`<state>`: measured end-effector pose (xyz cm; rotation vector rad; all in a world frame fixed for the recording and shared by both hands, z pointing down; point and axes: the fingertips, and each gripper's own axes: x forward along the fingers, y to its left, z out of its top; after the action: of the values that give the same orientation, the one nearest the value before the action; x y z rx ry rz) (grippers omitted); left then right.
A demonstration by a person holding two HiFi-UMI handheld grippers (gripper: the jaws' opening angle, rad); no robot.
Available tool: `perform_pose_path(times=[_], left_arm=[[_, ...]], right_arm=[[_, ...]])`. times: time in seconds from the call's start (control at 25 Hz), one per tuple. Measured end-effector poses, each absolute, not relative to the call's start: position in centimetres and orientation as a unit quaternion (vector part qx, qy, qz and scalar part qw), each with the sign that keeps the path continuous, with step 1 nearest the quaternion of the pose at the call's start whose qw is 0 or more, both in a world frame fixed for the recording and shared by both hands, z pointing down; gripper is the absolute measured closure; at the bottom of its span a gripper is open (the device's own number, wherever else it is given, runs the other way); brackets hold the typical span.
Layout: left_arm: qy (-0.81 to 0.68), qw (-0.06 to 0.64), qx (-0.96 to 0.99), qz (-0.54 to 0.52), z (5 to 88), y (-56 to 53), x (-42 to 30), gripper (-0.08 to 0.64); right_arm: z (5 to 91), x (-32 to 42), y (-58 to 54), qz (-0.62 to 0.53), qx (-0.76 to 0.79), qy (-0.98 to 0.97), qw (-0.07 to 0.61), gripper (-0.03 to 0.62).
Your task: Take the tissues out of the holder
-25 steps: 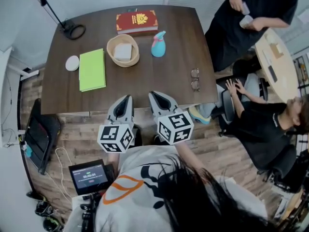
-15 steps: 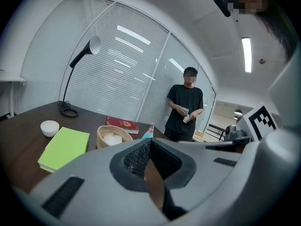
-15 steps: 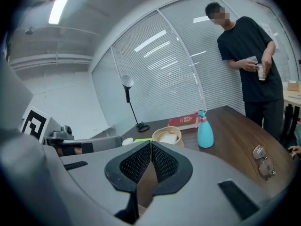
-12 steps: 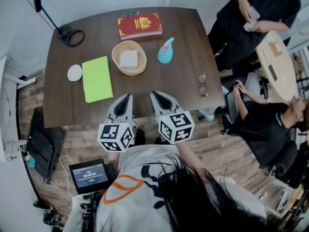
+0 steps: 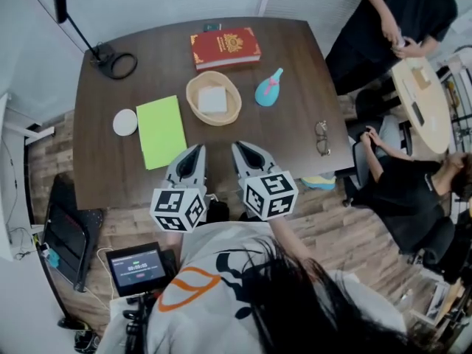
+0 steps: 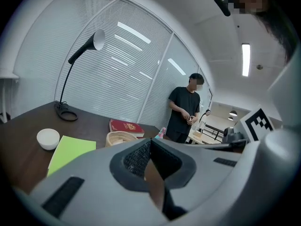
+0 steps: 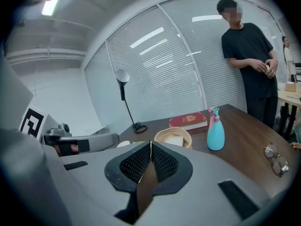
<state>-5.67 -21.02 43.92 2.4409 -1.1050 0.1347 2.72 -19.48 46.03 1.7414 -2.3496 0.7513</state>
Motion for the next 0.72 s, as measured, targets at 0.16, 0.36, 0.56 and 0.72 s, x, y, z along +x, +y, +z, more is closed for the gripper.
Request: perform_pose_path(times=[0.16,0.36,0.56,0.72], left_arm=[[-0.396,0.237,0.886,0.052,44.1,-23.4,-7.6,0.560],[-0.393,0.241,0.886,0.047,45.4,-22.8,-8.6,0.560],[-0.384,0.258,0.885,0.044,46.2,-22.3,-8.7,0.560],[-0.383,0.266,0.883,0.045,46.7,-22.1,-8.7,0.560]], right_arm=[[45.8,0.9,-21.8,0.252,0.582,-0.771,0.062,0.574],[47.1,-0.2,-20.8,0.248,0.584,-0.770,0.068,0.574],[47.6,0.1,-20.1,0.251,0.590,-0.763,0.077,0.574],[47.8,0.9,-20.1,0.252,0.594,-0.760,0.078,0.574]])
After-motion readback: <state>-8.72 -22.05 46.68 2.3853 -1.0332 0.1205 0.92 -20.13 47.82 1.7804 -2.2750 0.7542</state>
